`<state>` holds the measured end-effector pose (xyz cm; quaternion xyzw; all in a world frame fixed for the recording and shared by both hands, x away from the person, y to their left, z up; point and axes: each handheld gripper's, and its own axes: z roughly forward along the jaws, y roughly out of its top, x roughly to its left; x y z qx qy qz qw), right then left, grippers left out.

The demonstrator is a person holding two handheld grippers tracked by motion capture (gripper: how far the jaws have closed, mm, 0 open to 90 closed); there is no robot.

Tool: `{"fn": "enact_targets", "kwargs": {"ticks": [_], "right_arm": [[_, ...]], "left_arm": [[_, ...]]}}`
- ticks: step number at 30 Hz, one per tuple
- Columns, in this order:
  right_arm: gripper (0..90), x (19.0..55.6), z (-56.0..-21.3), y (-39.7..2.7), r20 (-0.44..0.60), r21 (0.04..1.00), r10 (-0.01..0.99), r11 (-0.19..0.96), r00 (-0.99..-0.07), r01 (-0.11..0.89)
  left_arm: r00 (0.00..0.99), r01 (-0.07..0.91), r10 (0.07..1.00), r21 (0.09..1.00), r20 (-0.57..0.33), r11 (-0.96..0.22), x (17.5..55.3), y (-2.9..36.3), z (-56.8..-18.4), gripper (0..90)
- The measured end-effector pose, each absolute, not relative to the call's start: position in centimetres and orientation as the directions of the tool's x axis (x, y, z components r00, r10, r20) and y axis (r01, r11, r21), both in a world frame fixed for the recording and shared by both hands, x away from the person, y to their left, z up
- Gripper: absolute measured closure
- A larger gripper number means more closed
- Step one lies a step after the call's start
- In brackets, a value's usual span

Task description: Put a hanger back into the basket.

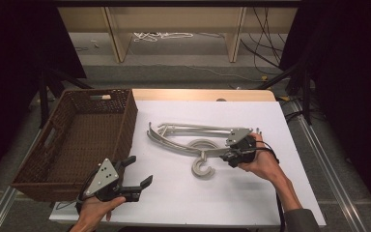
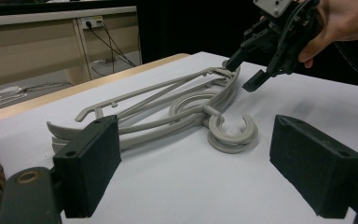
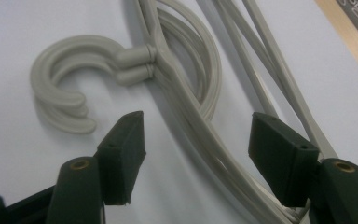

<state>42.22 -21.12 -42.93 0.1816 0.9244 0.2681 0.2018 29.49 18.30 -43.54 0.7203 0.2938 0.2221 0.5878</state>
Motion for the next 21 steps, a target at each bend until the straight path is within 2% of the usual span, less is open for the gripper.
{"fn": "enact_targets", "kwargs": {"ticks": [11, 21], "right_arm": [[51.6, 44.0, -44.3, -20.1, -0.307, 0.495, 0.361, 0.851, -0.881, 0.177], [60.4, 45.0, -45.0, -20.3, -0.313, 0.447, 0.300, 0.884, -0.901, 0.139]], "left_arm": [[0.727, 0.152, 0.686, 0.976, -0.005, -0.154, 29.5, 18.3, -43.4, 16.3], [0.720, 0.165, 0.693, 0.976, -0.018, -0.146, 29.4, 18.3, -43.5, 16.7]]}}
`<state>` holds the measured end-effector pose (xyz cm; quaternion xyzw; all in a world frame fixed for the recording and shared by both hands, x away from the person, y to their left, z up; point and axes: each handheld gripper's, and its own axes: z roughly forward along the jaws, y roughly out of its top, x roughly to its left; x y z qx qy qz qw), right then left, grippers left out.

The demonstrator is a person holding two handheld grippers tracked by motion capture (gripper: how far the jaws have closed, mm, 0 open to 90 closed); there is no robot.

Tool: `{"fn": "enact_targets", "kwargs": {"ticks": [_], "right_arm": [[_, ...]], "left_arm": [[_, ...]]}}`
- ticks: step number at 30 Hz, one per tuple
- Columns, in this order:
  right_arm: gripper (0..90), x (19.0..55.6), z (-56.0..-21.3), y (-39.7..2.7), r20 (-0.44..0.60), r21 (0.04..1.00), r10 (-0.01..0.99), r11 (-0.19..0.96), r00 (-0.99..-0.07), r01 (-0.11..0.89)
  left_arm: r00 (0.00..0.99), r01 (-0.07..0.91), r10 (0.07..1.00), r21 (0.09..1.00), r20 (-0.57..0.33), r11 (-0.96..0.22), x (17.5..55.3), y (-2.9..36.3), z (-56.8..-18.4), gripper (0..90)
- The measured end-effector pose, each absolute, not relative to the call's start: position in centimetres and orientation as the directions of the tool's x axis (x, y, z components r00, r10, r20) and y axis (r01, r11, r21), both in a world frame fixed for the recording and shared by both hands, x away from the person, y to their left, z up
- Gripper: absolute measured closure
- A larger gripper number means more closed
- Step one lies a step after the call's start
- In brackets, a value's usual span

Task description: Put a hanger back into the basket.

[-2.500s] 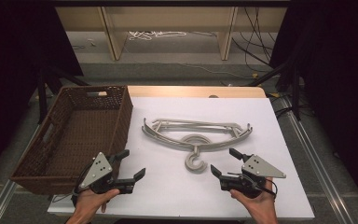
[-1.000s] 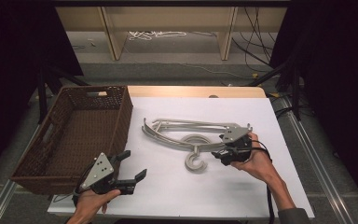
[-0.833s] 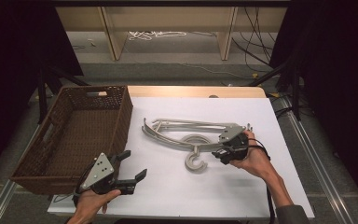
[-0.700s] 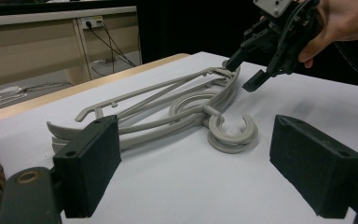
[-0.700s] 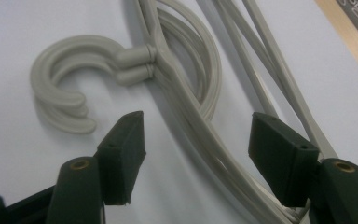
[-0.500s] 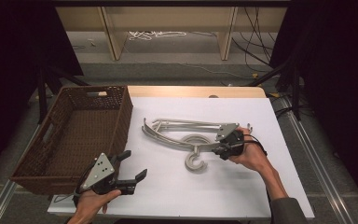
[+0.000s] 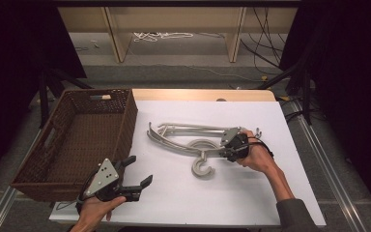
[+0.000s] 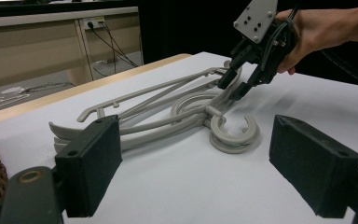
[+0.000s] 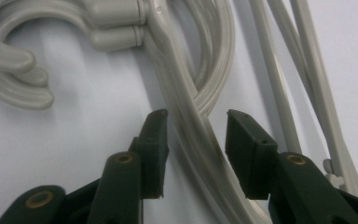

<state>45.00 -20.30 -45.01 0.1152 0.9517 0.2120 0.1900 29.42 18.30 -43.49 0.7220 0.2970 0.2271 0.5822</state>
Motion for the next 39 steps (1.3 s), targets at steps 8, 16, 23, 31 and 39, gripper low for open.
{"fn": "enact_targets", "kwargs": {"ticks": [8, 16, 23, 31, 39], "right_arm": [[66.6, 45.5, -45.4, -20.0, -0.315, 0.421, 0.261, 0.900, -0.912, 0.112], [74.4, 45.9, -45.5, -20.3, -0.334, 0.415, 0.210, 0.908, -0.919, 0.057], [79.7, 45.9, -45.3, -19.9, -0.369, 0.381, 0.112, 0.924, -0.923, -0.040], [81.6, 45.6, -44.6, -19.9, -0.407, 0.370, 0.067, 0.924, -0.911, -0.097], [82.9, 44.7, -43.4, -19.4, -0.426, 0.378, 0.073, 0.920, -0.902, -0.104]], "left_arm": [[0.727, 0.147, 0.686, 0.979, -0.008, -0.144, 29.5, 18.3, -43.5, 16.8], [0.724, 0.151, 0.690, 0.976, 0.001, -0.159, 29.5, 18.3, -43.4, 16.7], [0.724, 0.153, 0.690, 0.977, -0.008, -0.149, 29.5, 18.4, -43.4, 16.7], [0.722, 0.153, 0.692, 0.977, -0.007, -0.149, 29.4, 18.3, -43.3, 16.8], [0.721, 0.149, 0.692, 0.980, -0.016, -0.132, 29.4, 18.4, -43.3, 17.2]]}}
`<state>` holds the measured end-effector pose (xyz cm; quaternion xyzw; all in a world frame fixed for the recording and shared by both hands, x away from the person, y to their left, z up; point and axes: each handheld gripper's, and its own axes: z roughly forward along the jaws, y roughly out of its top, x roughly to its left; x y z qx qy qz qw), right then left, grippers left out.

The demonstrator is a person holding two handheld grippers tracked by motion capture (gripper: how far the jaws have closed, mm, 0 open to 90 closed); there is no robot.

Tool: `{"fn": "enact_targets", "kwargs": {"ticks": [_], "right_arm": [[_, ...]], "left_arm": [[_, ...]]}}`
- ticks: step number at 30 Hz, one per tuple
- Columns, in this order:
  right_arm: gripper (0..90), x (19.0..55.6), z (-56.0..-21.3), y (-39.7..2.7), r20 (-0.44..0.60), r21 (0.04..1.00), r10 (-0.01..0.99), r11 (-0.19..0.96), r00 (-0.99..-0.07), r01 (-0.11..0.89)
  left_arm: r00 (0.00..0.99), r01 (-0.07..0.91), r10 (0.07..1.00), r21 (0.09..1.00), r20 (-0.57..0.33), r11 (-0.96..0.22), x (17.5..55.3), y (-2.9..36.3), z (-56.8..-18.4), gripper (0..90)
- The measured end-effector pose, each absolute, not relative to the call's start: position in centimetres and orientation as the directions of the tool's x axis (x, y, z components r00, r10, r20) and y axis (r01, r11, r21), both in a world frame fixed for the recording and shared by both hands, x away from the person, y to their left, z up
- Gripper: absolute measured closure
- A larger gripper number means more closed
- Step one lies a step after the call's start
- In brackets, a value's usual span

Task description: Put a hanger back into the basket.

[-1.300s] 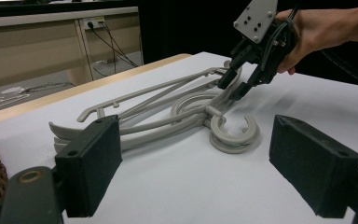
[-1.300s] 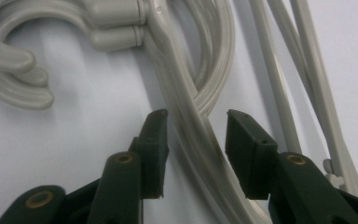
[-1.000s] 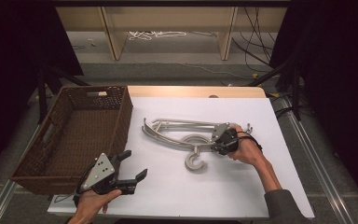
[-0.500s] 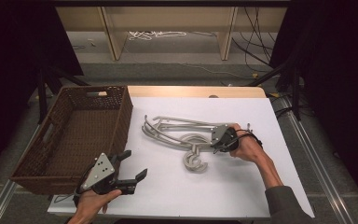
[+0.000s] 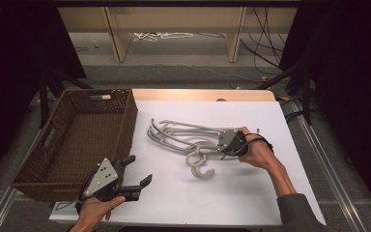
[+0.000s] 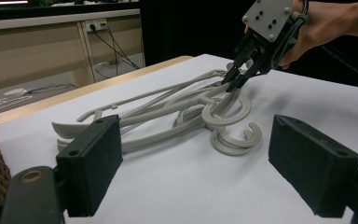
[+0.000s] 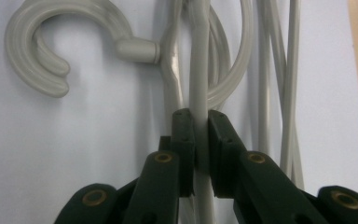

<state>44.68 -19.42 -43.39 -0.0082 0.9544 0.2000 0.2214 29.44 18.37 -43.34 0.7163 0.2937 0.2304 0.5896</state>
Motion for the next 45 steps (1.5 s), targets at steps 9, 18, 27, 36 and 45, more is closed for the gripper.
{"fn": "enact_targets", "kwargs": {"ticks": [9, 18, 27, 36, 45], "right_arm": [[82.9, 44.0, -42.1, -19.7, -0.451, 0.376, 0.043, 0.915, -0.892, -0.146], [82.9, 42.7, -41.1, -19.9, -0.481, 0.385, 0.043, 0.908, -0.876, -0.166], [82.9, 40.8, -40.0, -19.9, -0.489, 0.388, 0.027, 0.902, -0.872, -0.190], [82.9, 38.9, -39.6, -20.4, -0.485, 0.396, 0.017, 0.896, -0.875, -0.202], [82.9, 37.8, -39.8, -20.7, -0.467, 0.394, -0.007, 0.894, -0.884, -0.215]], "left_arm": [[0.723, 0.109, 0.689, 0.979, 0.040, -0.171, 29.5, 18.3, -43.1, 17.8], [0.737, 0.090, 0.671, 0.973, 0.078, -0.213, 29.6, 17.7, -42.9, 18.6], [0.752, 0.085, 0.652, 0.966, 0.099, -0.244, 30.3, 16.7, -41.6, 17.8], [0.779, 0.071, 0.600, 0.926, 0.181, -0.371, 31.8, 14.1, -40.3, 17.3], [0.821, 0.046, 0.512, 0.864, 0.253, -0.501, 33.3, 10.6, -40.1, 20.8]]}}
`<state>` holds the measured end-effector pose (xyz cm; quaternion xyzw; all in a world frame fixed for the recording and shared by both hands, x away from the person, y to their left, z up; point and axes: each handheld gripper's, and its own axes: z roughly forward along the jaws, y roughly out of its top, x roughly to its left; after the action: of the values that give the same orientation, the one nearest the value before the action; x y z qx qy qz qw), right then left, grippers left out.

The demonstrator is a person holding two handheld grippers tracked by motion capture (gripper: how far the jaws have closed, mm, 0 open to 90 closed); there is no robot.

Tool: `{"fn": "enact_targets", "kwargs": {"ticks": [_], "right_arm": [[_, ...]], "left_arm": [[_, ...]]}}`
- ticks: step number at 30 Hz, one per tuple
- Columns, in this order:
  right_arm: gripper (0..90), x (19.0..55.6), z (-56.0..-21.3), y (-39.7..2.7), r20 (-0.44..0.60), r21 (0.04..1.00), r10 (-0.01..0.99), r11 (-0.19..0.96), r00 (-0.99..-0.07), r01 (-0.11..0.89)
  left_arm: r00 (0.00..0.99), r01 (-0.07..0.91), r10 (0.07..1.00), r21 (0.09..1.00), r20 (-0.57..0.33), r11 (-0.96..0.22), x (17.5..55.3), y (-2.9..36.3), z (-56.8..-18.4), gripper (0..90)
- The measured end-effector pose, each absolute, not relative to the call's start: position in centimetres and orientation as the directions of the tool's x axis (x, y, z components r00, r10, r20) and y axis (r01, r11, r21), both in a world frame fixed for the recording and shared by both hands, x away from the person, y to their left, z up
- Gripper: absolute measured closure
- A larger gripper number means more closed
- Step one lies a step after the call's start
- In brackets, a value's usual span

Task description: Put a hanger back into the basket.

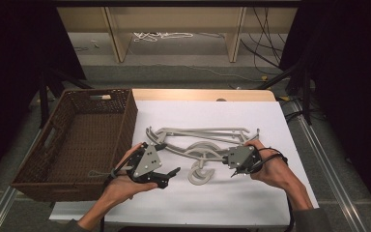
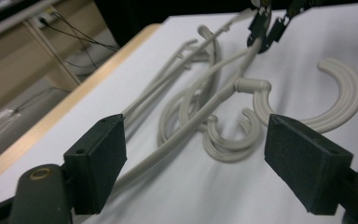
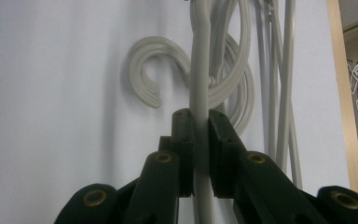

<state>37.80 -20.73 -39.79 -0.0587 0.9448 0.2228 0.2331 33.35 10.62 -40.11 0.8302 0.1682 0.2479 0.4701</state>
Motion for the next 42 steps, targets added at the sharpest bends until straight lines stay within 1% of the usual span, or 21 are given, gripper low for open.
{"fn": "enact_targets", "kwargs": {"ticks": [1, 2, 4, 5, 7, 9, 11, 14, 16, 18, 21, 22, 26, 27, 29, 30, 32, 35, 36, 39, 42], "right_arm": [[82.9, 37.5, -39.8, -20.7, -0.460, 0.395, 0.005, 0.897, -0.888, -0.199], [83.0, 37.6, -39.8, -20.6, -0.468, 0.391, -0.017, 0.892, -0.884, -0.225], [82.9, 37.4, -39.8, -20.6, -0.450, 0.398, -0.007, 0.893, -0.893, -0.208], [83.0, 37.2, -39.9, -20.4, -0.452, 0.395, -0.023, 0.891, -0.892, -0.223], [82.9, 37.0, -39.8, -20.2, -0.451, 0.392, -0.030, 0.891, -0.892, -0.228], [82.9, 36.9, -39.8, -20.1, -0.443, 0.398, -0.029, 0.889, -0.896, -0.225], [82.9, 36.8, -39.8, -20.0, -0.442, 0.397, -0.042, 0.887, -0.896, -0.237], [82.9, 36.7, -39.8, -20.0, -0.434, 0.400, -0.040, 0.887, -0.900, -0.232], [82.9, 36.7, -39.7, -20.0, -0.437, 0.398, -0.053, 0.884, -0.898, -0.246], [82.9, 36.6, -39.7, -19.9, -0.432, 0.403, -0.048, 0.883, -0.901, -0.241], [82.9, 36.5, -39.7, -19.8, -0.421, 0.408, -0.058, 0.879, -0.905, -0.245], [82.9, 36.5, -39.7, -19.7, -0.418, 0.407, -0.062, 0.879, -0.906, -0.248], [82.9, 36.4, -39.8, -19.5, -0.413, 0.409, -0.075, 0.875, -0.908, -0.258], [82.9, 36.4, -39.7, -19.5, -0.412, 0.409, -0.076, 0.875, -0.908, -0.259], [82.9, 36.4, -39.7, -19.5, -0.415, 0.409, -0.079, 0.874, -0.907, -0.263], [82.9, 36.4, -39.7, -19.5, -0.410, 0.410, -0.079, 0.874, -0.909, -0.261], [82.9, 36.4, -39.8, -19.5, -0.405, 0.410, -0.083, 0.874, -0.910, -0.262], [82.6, 36.4, -39.7, -19.6, -0.395, 0.421, -0.081, 0.870, -0.915, -0.258], [82.3, 36.5, -39.6, -19.7, -0.411, 0.427, -0.084, 0.862, -0.908, -0.273], [81.1, 36.5, -39.2, -20.0, -0.406, 0.449, -0.063, 0.855, -0.912, -0.259], [80.9, 36.5, -38.8, -20.3, -0.404, 0.461, -0.064, 0.848, -0.912, -0.264]], "left_arm": [[0.826, 0.028, 0.484, 0.837, 0.288, -0.546, 33.7, 10.0, -40.3, 21.5], [0.828, 0.024, 0.472, 0.821, 0.304, -0.570, 33.9, 9.8, -40.4, 22.2], [0.831, 0.027, 0.469, 0.820, 0.300, -0.572, 34.1, 9.4, -40.7, 22.5], [0.844, 0.025, 0.437, 0.791, 0.311, -0.611, 34.5, 9.1, -40.9, 23.3], [0.847, 0.017, 0.419, 0.772, 0.326, -0.636, 34.8, 8.7, -41.2, 26.4], [0.847, 0.012, 0.413, 0.764, 0.335, -0.645, 34.9, 8.6, -41.4, 26.4], [0.850, -0.004, 0.383, 0.732, 0.361, -0.681, 35.1, 8.3, -41.7, 29.6], [0.845, -0.021, 0.368, 0.712, 0.389, -0.702, 35.3, 8.2, -41.9, 30.3], [0.849, -0.038, 0.340, 0.690, 0.404, -0.723, 35.4, 8.0, -42.2, 33.6], [0.855, -0.037, 0.330, 0.683, 0.400, -0.730, 35.4, 7.8, -42.4, 34.5], [0.867, -0.049, 0.301, 0.670, 0.396, -0.740, 35.6, 7.3, -42.7, 38.7], [0.867, -0.063, 0.289, 0.664, 0.406, -0.745, 35.6, 7.2, -42.7, 42.6], [0.875, -0.075, 0.266, 0.656, 0.405, -0.751, 35.7, 6.8, -42.8, 51.8], [0.879, -0.093, 0.242, 0.646, 0.410, -0.758, 35.8, 6.7, -42.7, 53.9], [0.887, -0.097, 0.222, 0.634, 0.405, -0.767, 35.6, 6.5, -42.8, 61.7], [0.887, -0.097, 0.222, 0.634, 0.405, -0.767, 35.6, 6.5, -42.8, 63.0], [0.882, -0.126, 0.186, 0.595, 0.434, -0.794, 35.6, 6.4, -42.5, 64.9], [0.878, -0.139, 0.178, 0.593, 0.444, -0.793, 35.4, 6.6, -42.0, 67.5], [0.878, -0.139, 0.178, 0.593, 0.444, -0.793, 35.4, 6.6, -42.0, 68.6], [0.884, -0.168, 0.146, 0.592, 0.445, -0.788, 35.0, 6.5, -40.8, 73.7], [0.886, -0.179, 0.125, 0.577, 0.447, -0.797, 34.6, 6.4, -40.1, 75.5]]}}
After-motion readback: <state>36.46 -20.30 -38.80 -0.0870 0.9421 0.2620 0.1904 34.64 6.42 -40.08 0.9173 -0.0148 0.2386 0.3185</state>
